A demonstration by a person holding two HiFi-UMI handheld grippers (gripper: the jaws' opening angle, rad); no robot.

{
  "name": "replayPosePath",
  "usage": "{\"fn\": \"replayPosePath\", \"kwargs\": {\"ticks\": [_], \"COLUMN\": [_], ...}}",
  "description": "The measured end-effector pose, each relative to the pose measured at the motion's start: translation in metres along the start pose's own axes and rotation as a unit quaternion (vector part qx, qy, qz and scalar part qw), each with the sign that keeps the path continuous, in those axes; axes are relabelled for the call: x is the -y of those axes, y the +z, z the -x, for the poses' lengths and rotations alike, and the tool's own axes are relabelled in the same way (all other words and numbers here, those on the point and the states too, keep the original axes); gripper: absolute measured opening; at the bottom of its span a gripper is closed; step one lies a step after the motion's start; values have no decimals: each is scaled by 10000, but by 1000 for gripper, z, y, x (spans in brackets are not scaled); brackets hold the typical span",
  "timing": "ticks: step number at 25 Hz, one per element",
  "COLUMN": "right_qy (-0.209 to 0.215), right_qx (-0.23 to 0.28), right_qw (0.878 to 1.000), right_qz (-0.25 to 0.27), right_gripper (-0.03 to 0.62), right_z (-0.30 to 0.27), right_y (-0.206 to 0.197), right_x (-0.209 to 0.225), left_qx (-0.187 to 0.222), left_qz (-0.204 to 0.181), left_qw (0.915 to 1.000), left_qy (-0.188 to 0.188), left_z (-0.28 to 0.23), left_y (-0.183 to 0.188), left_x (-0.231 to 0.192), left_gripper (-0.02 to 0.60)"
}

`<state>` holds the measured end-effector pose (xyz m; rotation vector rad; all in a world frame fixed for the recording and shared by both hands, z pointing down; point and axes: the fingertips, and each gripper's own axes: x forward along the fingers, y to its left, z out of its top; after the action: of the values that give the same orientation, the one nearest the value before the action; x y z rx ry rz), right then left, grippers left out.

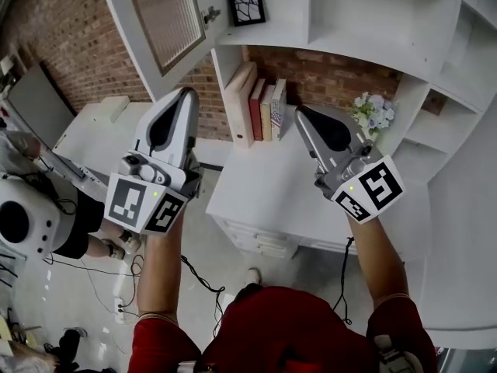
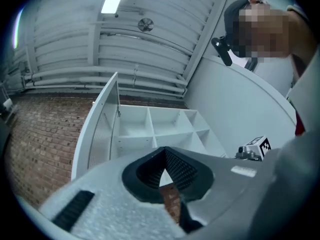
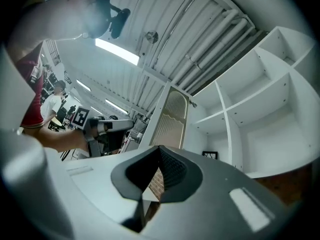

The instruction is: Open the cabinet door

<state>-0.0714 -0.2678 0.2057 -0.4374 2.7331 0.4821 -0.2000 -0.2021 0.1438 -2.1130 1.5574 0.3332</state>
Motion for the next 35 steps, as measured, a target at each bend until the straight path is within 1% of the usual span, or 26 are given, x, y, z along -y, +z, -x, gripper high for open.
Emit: {"fn": "replayPosePath", "kwargs": {"ticks": [4,7,10,12,16,19,22,24,28,32,35], "right_qy": [27,-14,-150,-273,-529,-737,-850,-886,-919,-864,-833], "right_qx": [16,30,50,53,-30,-72,-157,-257,-405,-549,-590], "right_qw": [10000,10000,9998,9995,9986,9972,9962,9957,9945,9944,9943], "right_qz": [4,-41,-122,-136,-60,-83,-77,-103,-287,-270,-294], "right_gripper": [9,9,11,9,9,11,9,9,9,9,9], "right_z": [41,64,84,94,106,113,118,122,125,117,110], "right_y": [7,10,10,8,-3,-12,-24,-35,-55,-68,-71], "right_x": [-9,-17,-24,-30,-43,-51,-62,-72,-88,-103,-113], "left_qx": [-279,-389,-476,-481,-500,-635,-772,-814,-847,-856,-819], "left_qz": [146,160,244,348,660,881,743,688,824,1070,1156], "left_qw": [9995,9991,9984,9979,9962,9937,9933,9927,9893,9873,9865], "left_qy": [35,-56,-192,-261,-277,-274,-437,-566,-852,-809,-826], "left_z": [12,19,25,31,47,61,72,78,91,103,106], "left_y": [-23,-32,-42,-49,-67,-82,-92,-95,-107,-117,-120], "left_x": [51,86,114,125,133,134,141,148,156,149,143], "left_gripper": [3,3,3,3,5,5,5,5,5,5,5]}}
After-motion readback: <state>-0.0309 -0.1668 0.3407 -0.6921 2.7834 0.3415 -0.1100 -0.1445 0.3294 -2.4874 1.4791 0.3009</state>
